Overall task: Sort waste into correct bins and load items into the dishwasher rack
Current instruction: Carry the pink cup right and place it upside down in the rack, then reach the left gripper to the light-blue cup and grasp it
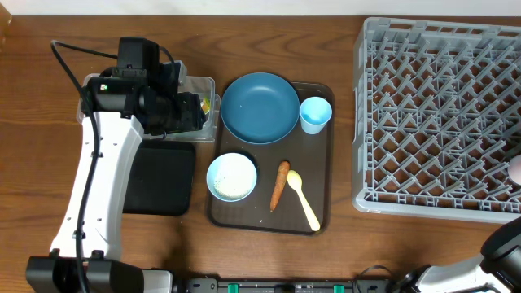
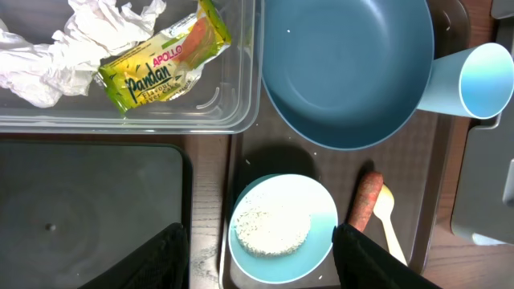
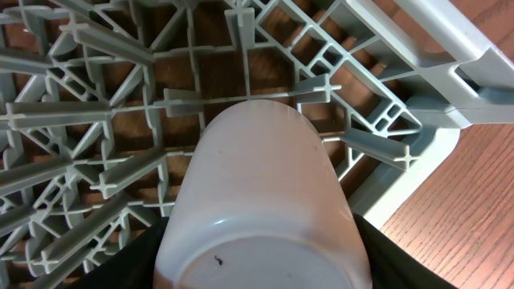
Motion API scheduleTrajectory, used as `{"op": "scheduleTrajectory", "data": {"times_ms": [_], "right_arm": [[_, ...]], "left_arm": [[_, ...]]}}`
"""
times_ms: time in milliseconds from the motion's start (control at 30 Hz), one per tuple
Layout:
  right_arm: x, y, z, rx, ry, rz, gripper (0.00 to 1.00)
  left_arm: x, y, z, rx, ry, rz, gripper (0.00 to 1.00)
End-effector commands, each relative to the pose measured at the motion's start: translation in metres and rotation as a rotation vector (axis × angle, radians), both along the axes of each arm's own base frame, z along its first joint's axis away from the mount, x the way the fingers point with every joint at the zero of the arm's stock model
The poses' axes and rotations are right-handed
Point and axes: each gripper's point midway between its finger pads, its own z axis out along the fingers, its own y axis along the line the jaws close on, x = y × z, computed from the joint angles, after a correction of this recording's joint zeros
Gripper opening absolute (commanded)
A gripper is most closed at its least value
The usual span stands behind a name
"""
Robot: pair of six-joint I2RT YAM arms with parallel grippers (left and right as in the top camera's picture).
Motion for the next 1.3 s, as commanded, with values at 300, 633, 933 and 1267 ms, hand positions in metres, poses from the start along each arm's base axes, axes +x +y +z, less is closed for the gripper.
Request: {"op": "scheduleTrajectory", "data": {"times_ms": [300,633,933,1267], "right_arm": [[0.013,0.011,0.004,0.073,-0.08,0.037,0.99],[0.028,0.043,0.06,0.056,-0.245,0.133,0.99],[0.05,0.145,0.094,0.156,-0.31,0.442,0.99],[0.05,0.206,0.077,0.185,-0.175,0.618,0.99]], "left_arm": [[-0.001,0.003,0.001,0.01,-0.007,-0.001,0.61],[0.007,0.0,0.005,0.006,-0.042,-0.007,0.65],[0.025,-0.062,0.018,0.001,-0.194,-0.192,0.71],[0.046,-0.155,-0.012,-0.032,-0.264,-0.388,0.73]]}}
